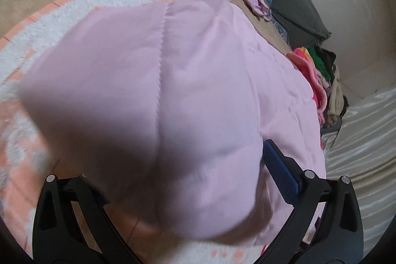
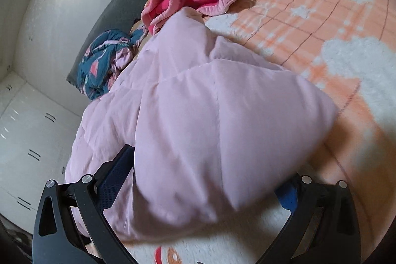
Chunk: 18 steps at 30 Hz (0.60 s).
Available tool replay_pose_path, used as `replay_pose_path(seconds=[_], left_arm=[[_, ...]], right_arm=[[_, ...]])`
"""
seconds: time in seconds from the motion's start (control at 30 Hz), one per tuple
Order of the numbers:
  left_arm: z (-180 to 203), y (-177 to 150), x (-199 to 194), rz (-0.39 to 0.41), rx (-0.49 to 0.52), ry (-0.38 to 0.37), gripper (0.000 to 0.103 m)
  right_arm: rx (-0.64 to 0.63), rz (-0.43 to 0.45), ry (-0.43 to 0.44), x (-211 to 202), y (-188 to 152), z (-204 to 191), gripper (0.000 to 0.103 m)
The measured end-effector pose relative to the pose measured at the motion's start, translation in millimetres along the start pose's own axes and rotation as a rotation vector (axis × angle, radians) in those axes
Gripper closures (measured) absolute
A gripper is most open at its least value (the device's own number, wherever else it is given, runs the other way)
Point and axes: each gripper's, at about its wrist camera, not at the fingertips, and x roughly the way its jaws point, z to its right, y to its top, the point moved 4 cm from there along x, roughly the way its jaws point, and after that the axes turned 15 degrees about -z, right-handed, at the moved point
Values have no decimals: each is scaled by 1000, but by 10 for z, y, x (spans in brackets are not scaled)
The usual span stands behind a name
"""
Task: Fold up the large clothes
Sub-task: 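Lift and roll the jacket bundle over onto itself with both tools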
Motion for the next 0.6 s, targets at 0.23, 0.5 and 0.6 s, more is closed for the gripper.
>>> replay_pose_path(seconds=[0.23, 0.5, 0.6], left_arm=[[63, 37, 52, 11, 15, 35, 18], [418, -12, -200, 52, 204, 170, 67], [565, -95, -381, 82, 268, 209, 72]], right_arm=[[-2, 25, 13, 70, 68, -34, 10], [-251, 64, -68, -126, 22, -448, 65], [-361, 72, -107, -263, -9, -619, 71]])
